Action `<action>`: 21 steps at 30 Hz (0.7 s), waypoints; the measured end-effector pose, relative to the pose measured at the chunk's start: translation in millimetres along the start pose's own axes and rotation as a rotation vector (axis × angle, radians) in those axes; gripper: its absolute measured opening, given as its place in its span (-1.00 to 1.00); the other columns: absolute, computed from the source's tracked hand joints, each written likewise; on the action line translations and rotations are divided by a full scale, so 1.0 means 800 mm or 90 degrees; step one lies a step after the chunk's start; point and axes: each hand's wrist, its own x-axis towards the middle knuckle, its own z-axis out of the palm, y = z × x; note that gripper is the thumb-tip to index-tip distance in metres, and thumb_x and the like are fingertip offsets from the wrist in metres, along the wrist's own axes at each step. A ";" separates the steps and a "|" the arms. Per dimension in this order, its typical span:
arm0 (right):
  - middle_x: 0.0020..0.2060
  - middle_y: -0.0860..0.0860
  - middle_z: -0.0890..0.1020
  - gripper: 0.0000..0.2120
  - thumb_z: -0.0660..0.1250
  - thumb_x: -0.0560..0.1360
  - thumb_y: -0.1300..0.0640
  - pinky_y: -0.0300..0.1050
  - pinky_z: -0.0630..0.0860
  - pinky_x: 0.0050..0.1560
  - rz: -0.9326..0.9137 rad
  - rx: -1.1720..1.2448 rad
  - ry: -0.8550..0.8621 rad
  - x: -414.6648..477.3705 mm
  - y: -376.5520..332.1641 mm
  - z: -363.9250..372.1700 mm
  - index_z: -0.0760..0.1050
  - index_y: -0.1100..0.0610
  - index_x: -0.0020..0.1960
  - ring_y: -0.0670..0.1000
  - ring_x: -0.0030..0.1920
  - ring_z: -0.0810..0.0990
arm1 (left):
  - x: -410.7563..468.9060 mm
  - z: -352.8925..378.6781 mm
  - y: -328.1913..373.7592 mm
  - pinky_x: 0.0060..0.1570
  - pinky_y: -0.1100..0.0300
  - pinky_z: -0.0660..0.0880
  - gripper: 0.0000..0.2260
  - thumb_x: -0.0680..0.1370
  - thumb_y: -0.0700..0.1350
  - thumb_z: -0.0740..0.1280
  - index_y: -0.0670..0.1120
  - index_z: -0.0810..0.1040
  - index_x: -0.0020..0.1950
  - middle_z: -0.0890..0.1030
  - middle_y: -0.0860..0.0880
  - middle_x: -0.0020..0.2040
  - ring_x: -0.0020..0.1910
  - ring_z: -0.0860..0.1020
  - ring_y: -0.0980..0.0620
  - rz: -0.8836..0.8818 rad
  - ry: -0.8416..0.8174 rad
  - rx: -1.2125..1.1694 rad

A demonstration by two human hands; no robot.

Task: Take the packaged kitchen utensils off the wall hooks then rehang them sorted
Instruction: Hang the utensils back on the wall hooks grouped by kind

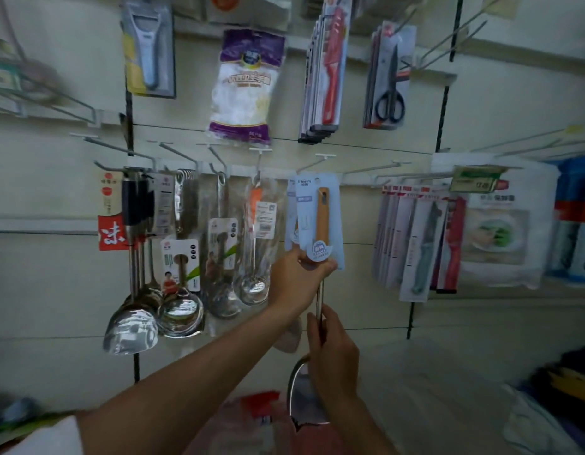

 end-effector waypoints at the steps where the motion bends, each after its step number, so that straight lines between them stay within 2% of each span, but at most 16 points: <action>1: -0.33 -0.06 0.59 -0.58 0.11 0.58 -0.23 -0.15 0.41 -0.36 -0.004 0.003 -0.002 0.002 0.000 0.000 0.54 0.04 0.16 -0.01 -0.35 0.58 | 0.003 0.002 0.000 -0.17 -0.03 0.64 -0.74 0.36 0.08 0.56 0.01 0.58 -0.11 0.64 0.09 -0.22 -0.25 0.63 0.08 -0.001 -0.002 0.003; 4: -0.34 -0.12 0.57 -0.64 0.15 0.60 -0.17 -0.38 0.26 -0.37 -0.014 0.008 0.000 0.009 -0.003 0.005 0.55 0.05 0.14 -0.09 -0.36 0.53 | 0.011 0.005 -0.004 -0.15 -0.05 0.63 -0.74 0.35 0.10 0.56 0.02 0.57 -0.12 0.64 0.09 -0.20 -0.22 0.63 0.08 0.002 0.007 -0.006; 7: -0.36 -0.23 0.47 -0.69 0.16 0.60 -0.17 -0.45 0.29 -0.37 -0.003 0.033 0.006 0.014 -0.008 0.008 0.53 0.02 0.07 -0.17 -0.33 0.47 | 0.019 0.007 -0.006 -0.11 0.00 0.63 -0.73 0.34 0.08 0.57 0.00 0.58 -0.12 0.65 0.09 -0.20 -0.20 0.63 0.12 0.012 0.022 -0.008; 11: -0.39 -0.30 0.46 -0.94 0.26 0.62 0.01 -0.48 0.34 -0.31 -0.009 0.050 -0.013 0.019 -0.010 0.010 0.46 -0.07 -0.03 -0.37 -0.28 0.51 | 0.027 0.008 -0.008 -0.18 -0.11 0.63 -0.70 0.33 0.13 0.55 0.01 0.57 -0.11 0.64 0.05 -0.19 -0.20 0.64 0.05 0.017 0.021 -0.002; 13: -0.37 -0.29 0.49 -0.94 0.27 0.63 0.04 -0.48 0.36 -0.30 -0.007 0.063 -0.021 0.021 -0.011 0.011 0.49 -0.05 -0.02 -0.38 -0.24 0.53 | 0.030 0.009 -0.009 -0.19 -0.13 0.63 -0.68 0.34 0.16 0.54 0.01 0.56 -0.10 0.63 0.02 -0.19 -0.20 0.63 0.02 0.022 0.016 0.006; 16: -0.37 -0.22 0.50 -0.91 0.26 0.63 0.00 -0.42 0.36 -0.34 0.001 0.064 -0.026 0.026 -0.008 0.014 0.50 -0.02 0.00 -0.29 -0.26 0.54 | 0.036 0.011 -0.011 -0.19 -0.12 0.63 -0.70 0.35 0.14 0.54 0.01 0.55 -0.11 0.61 0.02 -0.20 -0.21 0.62 0.02 0.031 0.021 0.004; 21: -0.37 -0.25 0.48 -0.74 0.19 0.61 -0.12 -0.43 0.34 -0.34 -0.018 0.061 -0.015 0.030 -0.005 0.016 0.54 0.01 0.09 -0.26 -0.27 0.54 | 0.040 0.013 -0.012 -0.18 -0.13 0.63 -0.70 0.33 0.13 0.56 0.00 0.57 -0.12 0.61 0.02 -0.22 -0.20 0.63 0.02 0.031 0.029 -0.024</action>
